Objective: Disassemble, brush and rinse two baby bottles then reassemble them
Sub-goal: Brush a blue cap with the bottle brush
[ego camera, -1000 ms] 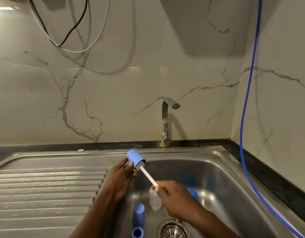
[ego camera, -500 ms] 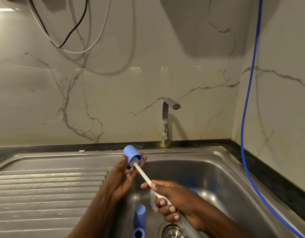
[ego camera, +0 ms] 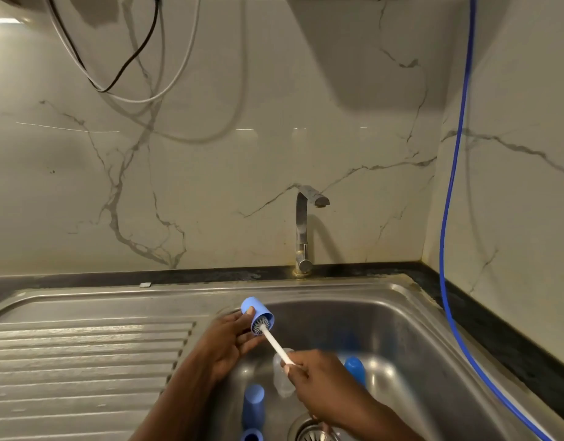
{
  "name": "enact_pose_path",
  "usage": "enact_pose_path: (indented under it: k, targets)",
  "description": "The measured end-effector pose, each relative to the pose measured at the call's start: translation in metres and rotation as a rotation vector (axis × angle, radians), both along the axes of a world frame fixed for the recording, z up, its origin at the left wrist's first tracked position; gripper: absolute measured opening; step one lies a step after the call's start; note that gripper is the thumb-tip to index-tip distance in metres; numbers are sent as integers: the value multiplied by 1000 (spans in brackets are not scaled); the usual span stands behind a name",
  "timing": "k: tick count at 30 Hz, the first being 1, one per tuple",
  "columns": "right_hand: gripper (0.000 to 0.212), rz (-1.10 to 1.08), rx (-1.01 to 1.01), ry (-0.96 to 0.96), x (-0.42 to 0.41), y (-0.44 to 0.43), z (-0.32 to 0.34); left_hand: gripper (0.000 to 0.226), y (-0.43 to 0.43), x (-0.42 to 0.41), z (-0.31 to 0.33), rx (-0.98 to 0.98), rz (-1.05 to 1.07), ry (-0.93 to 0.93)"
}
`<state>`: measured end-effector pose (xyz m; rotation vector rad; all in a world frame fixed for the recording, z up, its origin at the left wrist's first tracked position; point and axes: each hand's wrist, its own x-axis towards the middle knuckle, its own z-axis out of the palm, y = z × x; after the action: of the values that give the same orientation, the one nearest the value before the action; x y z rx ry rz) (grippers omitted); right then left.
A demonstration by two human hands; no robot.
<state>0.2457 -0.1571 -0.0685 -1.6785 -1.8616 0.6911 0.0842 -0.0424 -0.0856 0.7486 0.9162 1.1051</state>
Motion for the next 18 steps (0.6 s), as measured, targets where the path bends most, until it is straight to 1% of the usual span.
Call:
enact_pose_path:
  k: [1, 3, 4, 5, 6, 7, 8, 9, 10, 11, 12, 13, 14, 16, 17, 18]
  targets:
    - [28, 8, -102, 176, -2, -1, 5, 39, -1, -2, 1, -13, 11, -93]
    - [24, 20, -346, 585, -3, -3, 20, 48, -3, -8, 3, -22, -4, -356]
    - [25, 47, -445, 728, -2, -4, 29, 52, -3, -10, 5, -12, -20, -465]
    - [26, 78, -512, 812, -1, -5, 36, 53, -2, -12, 5, 3, -33, -511]
    - [27, 97, -542, 838, 1, -5, 39, 50, -3, -11, 5, 19, -44, -501]
    - [27, 78, -530, 826, 1, -4, 38, 45, -3, -9, 4, 38, -35, -422]
    - [27, 35, -453, 721, -1, -3, 34, 40, -3, -5, 3, 64, -5, -297]
    - [26, -15, -325, 530, -1, -2, 27, 38, -2, -3, 2, 94, 36, -162]
    - [26, -62, -152, 265, -1, -2, 20, 36, -2, -2, 2, 118, 68, -67]
    - [26, -74, 6, 13, 0, 0, 11, 37, -1, -2, 2, 126, 87, -14]
    - [25, -86, 88, -136, 1, 0, 5, 36, -2, -2, 4, 118, 84, 4]
    - [26, -104, 112, -202, 1, -1, 2, 32, -2, -2, 4, 108, 57, 16]
    - [28, -117, 126, -226, 1, -1, 0, 27, -4, -1, 7, 97, 30, 13]
    - [35, -97, 135, -244, 0, 1, -3, 30, -7, 1, 9, 69, 11, -1]
    - [37, -69, 117, -218, -1, 2, -4, 33, -6, 1, 9, 67, 17, 8]
    - [35, -39, 92, -143, -3, 3, -3, 36, -6, 2, 10, 64, 20, -1]
